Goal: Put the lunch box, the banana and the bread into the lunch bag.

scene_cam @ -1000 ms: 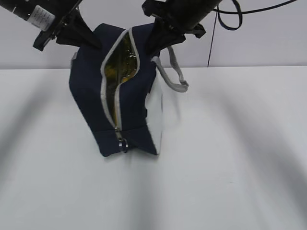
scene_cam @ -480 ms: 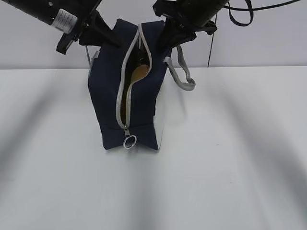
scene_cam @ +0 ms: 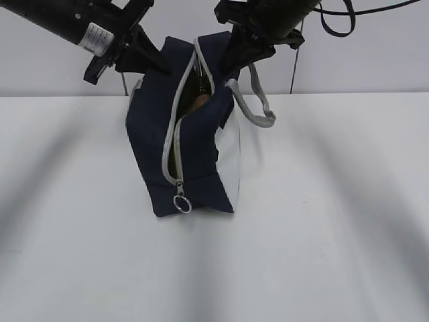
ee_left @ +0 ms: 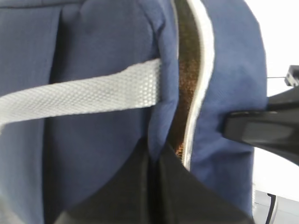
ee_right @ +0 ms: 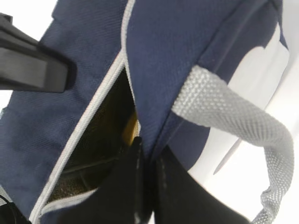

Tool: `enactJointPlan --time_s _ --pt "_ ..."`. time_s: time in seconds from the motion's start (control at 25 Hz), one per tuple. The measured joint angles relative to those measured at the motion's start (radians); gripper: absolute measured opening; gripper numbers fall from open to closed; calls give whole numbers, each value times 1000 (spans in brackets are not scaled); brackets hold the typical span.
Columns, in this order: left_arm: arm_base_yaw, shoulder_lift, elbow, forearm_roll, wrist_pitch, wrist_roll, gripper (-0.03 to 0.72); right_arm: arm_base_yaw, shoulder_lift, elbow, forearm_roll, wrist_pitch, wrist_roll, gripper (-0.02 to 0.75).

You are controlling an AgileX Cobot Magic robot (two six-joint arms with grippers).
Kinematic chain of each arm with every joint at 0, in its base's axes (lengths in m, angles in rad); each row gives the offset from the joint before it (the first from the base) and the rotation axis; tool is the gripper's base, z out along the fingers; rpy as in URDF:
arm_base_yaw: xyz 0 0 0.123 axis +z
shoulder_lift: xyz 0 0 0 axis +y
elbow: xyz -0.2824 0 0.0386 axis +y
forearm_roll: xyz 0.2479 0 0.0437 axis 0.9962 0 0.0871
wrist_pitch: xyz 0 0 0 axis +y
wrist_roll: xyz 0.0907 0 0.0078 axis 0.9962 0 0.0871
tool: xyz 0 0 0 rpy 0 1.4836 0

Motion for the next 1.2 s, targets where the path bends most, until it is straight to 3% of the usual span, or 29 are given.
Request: enactJointPlan --time_s 0.28,0.48,0.68,0.8,1.0,1.08,1.2 --pt "0 18 -1 1 -29 0 -3 0 11 19 2 -2 0 -8" --pt "0 26 -1 59 -45 0 -3 0 11 65 12 -12 0 3" --pt "0 41 -2 73 -48 0 -2 0 11 82 29 -13 -6 50" --pt "0 43 -2 102 -50 0 6 0 11 82 66 -15 -49 180" --pt "6 43 -2 155 -45 0 96 0 11 82 75 -15 -64 553" --pt "20 43 -2 158 -33 0 187 0 11 82 43 -15 -66 601" --pt "50 39 -8 163 13 0 332 0 0 84 -33 -15 -67 610"
